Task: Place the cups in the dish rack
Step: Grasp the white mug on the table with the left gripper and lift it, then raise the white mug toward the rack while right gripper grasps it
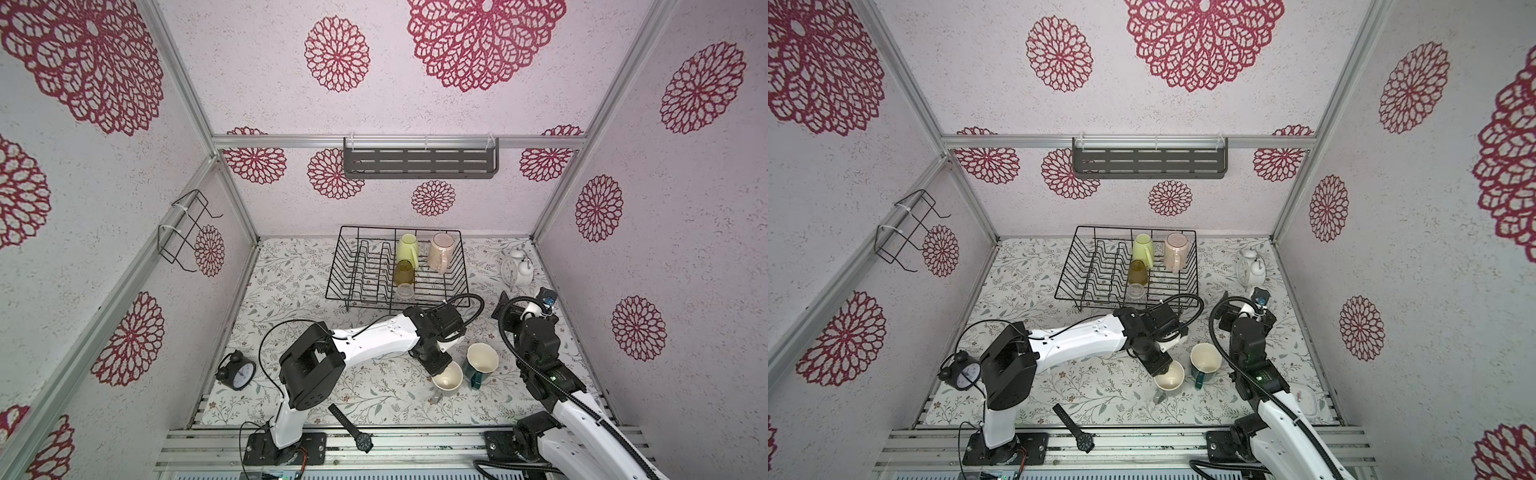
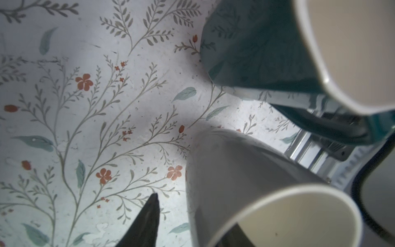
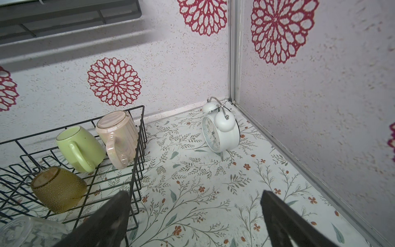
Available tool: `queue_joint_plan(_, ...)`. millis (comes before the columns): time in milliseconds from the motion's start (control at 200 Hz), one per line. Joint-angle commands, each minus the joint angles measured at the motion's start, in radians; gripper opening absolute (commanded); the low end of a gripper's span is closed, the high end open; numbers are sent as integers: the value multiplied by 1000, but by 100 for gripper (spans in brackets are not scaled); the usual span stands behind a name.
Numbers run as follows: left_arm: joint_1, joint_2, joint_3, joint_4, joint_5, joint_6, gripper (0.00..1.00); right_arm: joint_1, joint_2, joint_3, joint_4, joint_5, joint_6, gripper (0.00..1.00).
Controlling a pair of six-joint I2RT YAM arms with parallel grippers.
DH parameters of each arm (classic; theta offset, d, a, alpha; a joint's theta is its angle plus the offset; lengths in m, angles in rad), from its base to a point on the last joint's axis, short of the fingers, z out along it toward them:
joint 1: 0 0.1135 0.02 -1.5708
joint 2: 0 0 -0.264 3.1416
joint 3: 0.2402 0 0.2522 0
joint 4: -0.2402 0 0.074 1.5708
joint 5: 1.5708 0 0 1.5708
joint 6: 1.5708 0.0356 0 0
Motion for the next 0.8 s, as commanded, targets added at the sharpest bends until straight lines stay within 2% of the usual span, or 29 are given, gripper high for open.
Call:
queue_joint_plan(0,1,-4,-2,-30,-17,31,9,-6,-25,0,-1,7,1,98)
queue_joint_plan(35,2,-7,-2,-40,-15,38,0,-4,-28,0,0,4,-4,99)
queue_joint_plan(85,7,-7,-7,-48,-9,42,0,-5,-29,0,3,1,-1,99)
queue_joint_plan(270,58,-202,-106,-11,21,52,0,-4,-19,9,0,-25,1,99)
queue_joint_plan(340,118,-293,-139,-14,21,42,0,-5,-18,11,13,-87,-5,99)
queue_joint_plan(415,193,-403,-177,9,80,34,0,-5,-10,14,34,-177,9,99)
queue_joint_plan(525,271,-561,-236,94,108,44,0,-3,32,53,43,-419,9,99)
queue_joint_plan(646,357,-716,-304,229,143,21,0,-3,112,151,35,-815,-35,99)
queue_joint_plan(716,420,-801,-367,363,210,-27,0,3,138,200,69,-1013,-40,99)
queue_joint_plan(796,492,-876,-436,508,309,-87,0,21,142,211,178,-1153,-14,99)
